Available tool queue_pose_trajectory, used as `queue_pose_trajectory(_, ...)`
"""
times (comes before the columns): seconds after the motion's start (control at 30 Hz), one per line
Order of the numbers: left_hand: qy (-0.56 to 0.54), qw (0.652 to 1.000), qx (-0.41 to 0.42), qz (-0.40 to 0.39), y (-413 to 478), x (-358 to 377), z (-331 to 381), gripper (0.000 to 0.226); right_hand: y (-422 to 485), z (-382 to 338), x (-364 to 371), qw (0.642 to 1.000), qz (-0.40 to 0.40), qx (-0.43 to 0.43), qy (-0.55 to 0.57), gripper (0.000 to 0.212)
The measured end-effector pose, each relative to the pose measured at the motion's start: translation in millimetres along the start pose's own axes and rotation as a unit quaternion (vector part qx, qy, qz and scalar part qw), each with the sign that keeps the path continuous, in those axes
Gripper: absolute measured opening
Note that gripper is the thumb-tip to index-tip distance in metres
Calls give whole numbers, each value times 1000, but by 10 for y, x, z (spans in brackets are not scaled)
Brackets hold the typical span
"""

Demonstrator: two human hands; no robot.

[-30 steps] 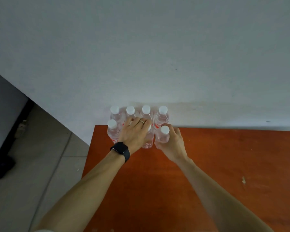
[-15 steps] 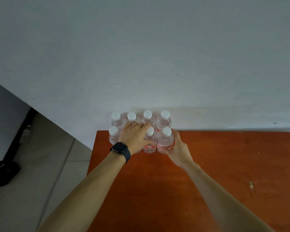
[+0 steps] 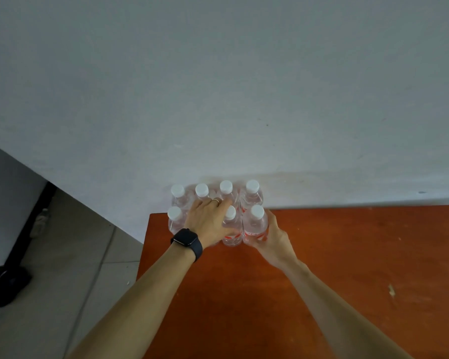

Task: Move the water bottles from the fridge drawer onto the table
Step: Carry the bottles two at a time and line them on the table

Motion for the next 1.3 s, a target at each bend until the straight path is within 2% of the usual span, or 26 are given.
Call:
queue_pose_trajectory(0.2, -37, 999, -4, -33, 5, -48, -15, 64, -24, -15, -1, 1000, -9, 18, -12, 92)
queue_pose_trajectory(0.4, -17, 999, 50, -11, 0, -233, 146, 55, -162, -59, -171, 997, -6, 41, -66, 98)
queue_pose_trajectory(0.6, -47, 993, 110, 16, -82, -458, 735, 41, -553, -78, -670, 992, 4, 27, -119, 67)
queue_pose_trajectory(0.77, -87, 988, 124, -30, -245, -404, 1340, 43, -1059, -43, -1426, 984, 66, -7, -165, 52)
queue_pose_trajectory(0.9, -101, 976, 181, -65, -415, -372, 2088, 43, -1693, 117, -2171, 970, 123, 0, -209, 43)
queue_pose_trajectory(1.03, -110, 956, 257, -87, -670, -421, 3161, 45, -2611, 393, -2938, 948, 208, 17, -241, 34)
queue_pose_trajectory(1.3, -118, 890, 430, -89, -1867, -781, 5713, 47, -5188, 1230, -4275, 876, 342, 179, -290, 43)
Point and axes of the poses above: each hand's wrist, its own y-axis towards the middle knuckle, its own x-axis out of the palm, z = x × y, the point moved 5 cm from there along y, towards the middle knuckle, and after that the axes turned 12 degrees about z, right-handed, at the moved point
